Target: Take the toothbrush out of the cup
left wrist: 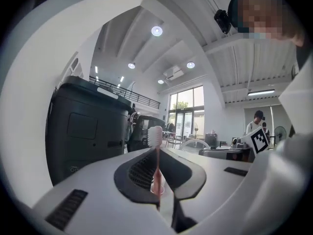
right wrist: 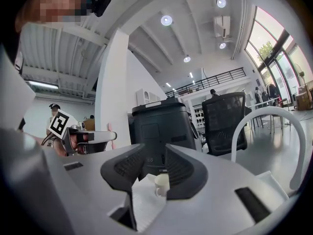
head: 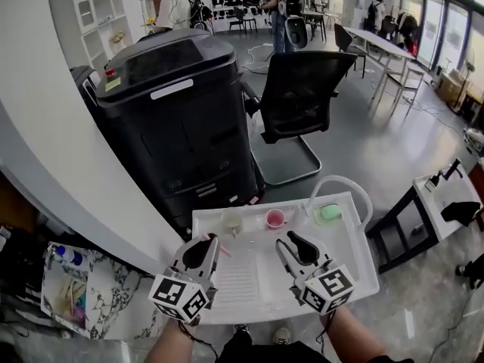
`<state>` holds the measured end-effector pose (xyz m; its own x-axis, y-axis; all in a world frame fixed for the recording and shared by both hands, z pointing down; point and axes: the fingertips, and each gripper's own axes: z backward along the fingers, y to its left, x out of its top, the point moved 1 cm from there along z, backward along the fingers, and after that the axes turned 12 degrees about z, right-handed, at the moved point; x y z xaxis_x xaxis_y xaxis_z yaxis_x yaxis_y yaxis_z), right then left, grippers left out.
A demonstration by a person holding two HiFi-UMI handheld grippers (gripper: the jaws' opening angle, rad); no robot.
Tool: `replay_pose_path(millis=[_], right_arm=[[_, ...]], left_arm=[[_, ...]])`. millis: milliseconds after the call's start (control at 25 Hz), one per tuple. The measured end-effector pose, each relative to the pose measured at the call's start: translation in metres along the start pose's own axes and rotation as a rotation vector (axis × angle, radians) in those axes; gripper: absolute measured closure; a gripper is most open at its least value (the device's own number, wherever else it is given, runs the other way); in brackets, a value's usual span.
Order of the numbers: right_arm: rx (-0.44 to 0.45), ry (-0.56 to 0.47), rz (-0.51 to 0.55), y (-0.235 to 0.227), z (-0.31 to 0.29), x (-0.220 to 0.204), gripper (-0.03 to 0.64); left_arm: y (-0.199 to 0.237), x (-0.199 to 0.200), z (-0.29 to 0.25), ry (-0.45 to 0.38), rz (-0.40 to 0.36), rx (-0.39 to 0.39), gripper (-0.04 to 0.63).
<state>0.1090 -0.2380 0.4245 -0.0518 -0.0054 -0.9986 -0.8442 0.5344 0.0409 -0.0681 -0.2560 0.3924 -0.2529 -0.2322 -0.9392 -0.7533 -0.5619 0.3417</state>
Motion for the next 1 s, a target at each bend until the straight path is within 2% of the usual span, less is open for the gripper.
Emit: replay_pose_path(millis=[480,720,1000], right_arm=[[0.12,-0.009,-0.022,0.024,0.059,-0.008,0.485],[0.154,0.0,-0.034,0.049,0.061,-0.009,0.486],[0.128,0.002,-0.034,0.087,0.049,-0.007,0.494]], left_arm=[[-0.073,-0.037,0.077,-0.013,0.004,0.112,0.563],[-0.076,-0.04,0.104,-0.004,0.008,0.136,0.563],[-0.058,-0.036,0.132,0.012,0.009,0.096,0.563]])
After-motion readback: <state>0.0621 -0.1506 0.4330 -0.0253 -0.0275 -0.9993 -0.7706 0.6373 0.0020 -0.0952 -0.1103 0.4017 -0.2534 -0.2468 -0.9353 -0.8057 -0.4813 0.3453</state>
